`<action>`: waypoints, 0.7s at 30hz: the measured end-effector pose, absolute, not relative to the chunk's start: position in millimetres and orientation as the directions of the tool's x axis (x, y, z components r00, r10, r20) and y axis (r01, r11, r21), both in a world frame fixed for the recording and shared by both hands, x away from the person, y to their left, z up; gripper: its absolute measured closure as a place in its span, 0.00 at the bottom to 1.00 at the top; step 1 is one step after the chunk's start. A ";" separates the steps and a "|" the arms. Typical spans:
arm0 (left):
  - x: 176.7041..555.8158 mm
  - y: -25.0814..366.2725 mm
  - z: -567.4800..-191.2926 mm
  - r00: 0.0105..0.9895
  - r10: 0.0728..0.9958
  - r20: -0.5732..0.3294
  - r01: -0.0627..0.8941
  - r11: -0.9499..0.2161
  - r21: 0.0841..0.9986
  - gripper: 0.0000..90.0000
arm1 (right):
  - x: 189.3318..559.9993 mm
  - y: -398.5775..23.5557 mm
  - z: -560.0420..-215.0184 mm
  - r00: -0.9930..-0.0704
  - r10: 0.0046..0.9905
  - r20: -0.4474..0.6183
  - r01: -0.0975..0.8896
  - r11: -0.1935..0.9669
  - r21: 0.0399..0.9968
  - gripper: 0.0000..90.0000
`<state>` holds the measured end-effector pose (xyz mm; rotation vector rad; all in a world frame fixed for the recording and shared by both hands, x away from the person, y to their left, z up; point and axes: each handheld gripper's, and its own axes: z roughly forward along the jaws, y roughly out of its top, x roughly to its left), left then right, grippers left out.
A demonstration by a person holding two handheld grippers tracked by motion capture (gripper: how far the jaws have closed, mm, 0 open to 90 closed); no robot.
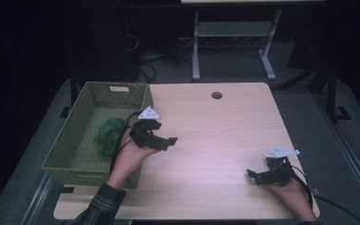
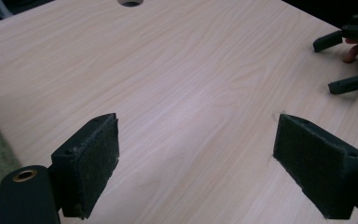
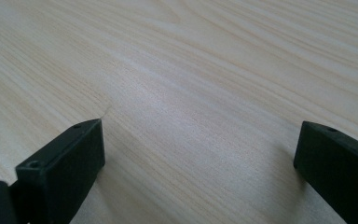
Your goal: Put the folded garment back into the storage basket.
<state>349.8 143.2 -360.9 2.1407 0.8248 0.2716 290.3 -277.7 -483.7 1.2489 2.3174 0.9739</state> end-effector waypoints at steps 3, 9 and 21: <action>347.5 132.6 -369.2 0.770 0.633 -0.086 0.468 -0.467 0.750 0.15 | 290.3 -277.7 -483.7 -0.559 0.828 0.029 0.600 0.381 0.703 0.02; 343.1 115.3 -386.0 0.784 0.614 -0.085 0.461 -0.485 0.743 0.15 | 290.3 -277.6 -483.6 -0.559 0.829 0.030 0.601 0.380 0.703 0.02; 337.9 97.8 -423.1 0.804 0.590 -0.080 0.451 -0.516 0.728 0.15 | 290.3 -277.7 -483.6 -0.559 0.828 0.029 0.601 0.381 0.703 0.02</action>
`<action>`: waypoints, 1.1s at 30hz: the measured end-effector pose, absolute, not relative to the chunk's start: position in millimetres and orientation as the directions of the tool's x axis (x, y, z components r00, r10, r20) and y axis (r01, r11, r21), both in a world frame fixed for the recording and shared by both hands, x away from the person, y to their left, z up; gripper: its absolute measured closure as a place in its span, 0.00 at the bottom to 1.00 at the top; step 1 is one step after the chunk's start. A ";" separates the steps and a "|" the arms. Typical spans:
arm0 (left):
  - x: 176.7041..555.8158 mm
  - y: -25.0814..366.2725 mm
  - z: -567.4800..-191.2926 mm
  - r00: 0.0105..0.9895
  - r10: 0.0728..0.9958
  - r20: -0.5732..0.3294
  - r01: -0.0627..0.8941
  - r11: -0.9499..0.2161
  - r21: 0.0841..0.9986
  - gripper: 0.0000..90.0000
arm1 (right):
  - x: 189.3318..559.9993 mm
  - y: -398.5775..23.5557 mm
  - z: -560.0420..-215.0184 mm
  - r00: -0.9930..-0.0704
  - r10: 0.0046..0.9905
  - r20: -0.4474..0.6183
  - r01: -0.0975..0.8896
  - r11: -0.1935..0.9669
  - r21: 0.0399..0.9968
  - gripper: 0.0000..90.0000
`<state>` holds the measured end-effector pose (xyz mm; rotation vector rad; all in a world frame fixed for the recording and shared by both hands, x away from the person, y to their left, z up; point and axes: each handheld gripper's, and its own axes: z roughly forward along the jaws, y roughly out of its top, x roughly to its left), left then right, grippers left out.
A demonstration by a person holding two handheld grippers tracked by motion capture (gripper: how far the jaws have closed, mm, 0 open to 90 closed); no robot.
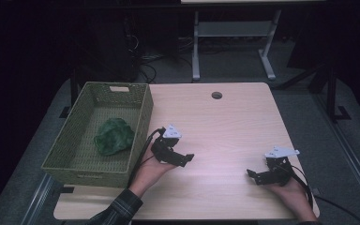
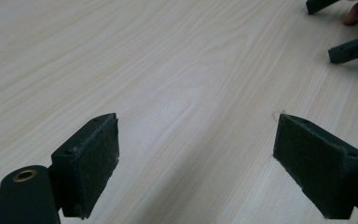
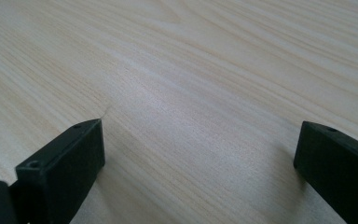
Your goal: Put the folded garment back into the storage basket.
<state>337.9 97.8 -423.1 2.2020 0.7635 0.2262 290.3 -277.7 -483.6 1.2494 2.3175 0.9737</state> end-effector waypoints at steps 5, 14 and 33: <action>336.8 92.0 -438.4 0.818 0.570 -0.077 0.447 -0.546 0.709 0.15 | 290.3 -277.7 -483.6 -0.559 0.828 0.029 0.601 0.381 0.703 0.02; 334.7 80.3 -465.6 0.827 0.560 -0.048 0.438 -0.590 0.678 0.15 | 290.2 -277.7 -483.7 -0.560 0.828 0.029 0.601 0.381 0.703 0.02; 334.0 84.5 -478.8 0.821 0.572 0.003 0.396 -0.572 0.718 0.14 | 290.2 -277.7 -483.7 -0.559 0.828 0.029 0.601 0.381 0.703 0.02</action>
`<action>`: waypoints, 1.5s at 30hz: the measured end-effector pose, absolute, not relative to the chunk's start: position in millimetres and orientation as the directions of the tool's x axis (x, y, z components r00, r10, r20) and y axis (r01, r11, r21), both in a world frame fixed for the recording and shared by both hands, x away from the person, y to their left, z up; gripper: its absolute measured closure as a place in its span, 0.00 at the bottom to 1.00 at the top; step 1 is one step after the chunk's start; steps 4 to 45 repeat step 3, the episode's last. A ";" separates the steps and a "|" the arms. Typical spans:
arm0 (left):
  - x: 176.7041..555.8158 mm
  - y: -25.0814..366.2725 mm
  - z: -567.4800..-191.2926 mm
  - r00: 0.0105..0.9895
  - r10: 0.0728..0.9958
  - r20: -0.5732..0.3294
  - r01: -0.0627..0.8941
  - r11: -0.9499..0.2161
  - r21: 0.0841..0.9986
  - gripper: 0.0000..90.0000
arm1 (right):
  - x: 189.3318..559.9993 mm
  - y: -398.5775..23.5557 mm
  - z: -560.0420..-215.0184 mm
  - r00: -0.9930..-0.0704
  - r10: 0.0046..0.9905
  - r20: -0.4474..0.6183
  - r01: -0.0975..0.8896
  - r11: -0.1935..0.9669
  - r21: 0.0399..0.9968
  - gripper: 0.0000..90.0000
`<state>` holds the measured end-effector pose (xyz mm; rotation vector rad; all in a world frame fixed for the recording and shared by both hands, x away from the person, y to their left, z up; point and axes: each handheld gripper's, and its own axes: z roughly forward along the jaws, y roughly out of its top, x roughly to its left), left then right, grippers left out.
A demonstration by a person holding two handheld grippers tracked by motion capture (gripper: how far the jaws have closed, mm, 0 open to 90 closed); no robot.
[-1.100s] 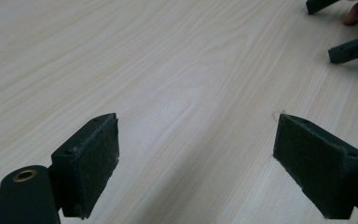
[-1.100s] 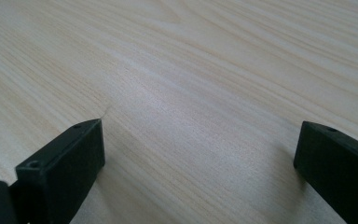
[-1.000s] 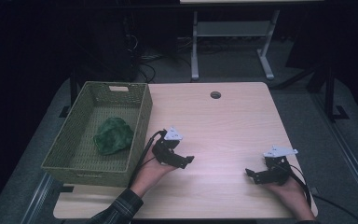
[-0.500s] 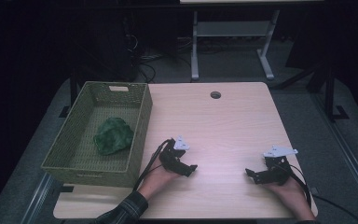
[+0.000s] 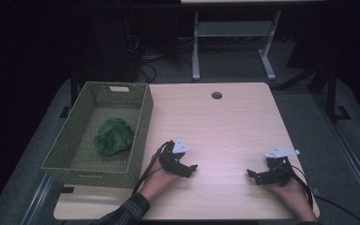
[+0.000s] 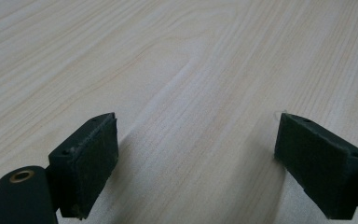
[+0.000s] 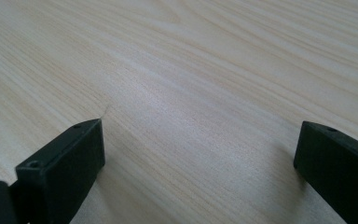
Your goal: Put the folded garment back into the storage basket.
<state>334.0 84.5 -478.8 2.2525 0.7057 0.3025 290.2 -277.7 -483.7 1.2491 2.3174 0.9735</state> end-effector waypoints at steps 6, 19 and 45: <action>334.0 84.4 -478.8 0.820 0.572 0.002 0.396 -0.572 0.718 0.14 | 290.2 -277.6 -483.6 -0.559 0.829 0.029 0.601 0.381 0.703 0.02; 334.0 84.4 -478.8 0.820 0.572 0.002 0.396 -0.572 0.718 0.14 | 290.2 -277.6 -483.6 -0.559 0.829 0.029 0.601 0.381 0.703 0.02; 334.0 84.4 -478.8 0.820 0.572 0.002 0.396 -0.572 0.718 0.14 | 290.2 -277.6 -483.6 -0.559 0.829 0.029 0.601 0.381 0.703 0.02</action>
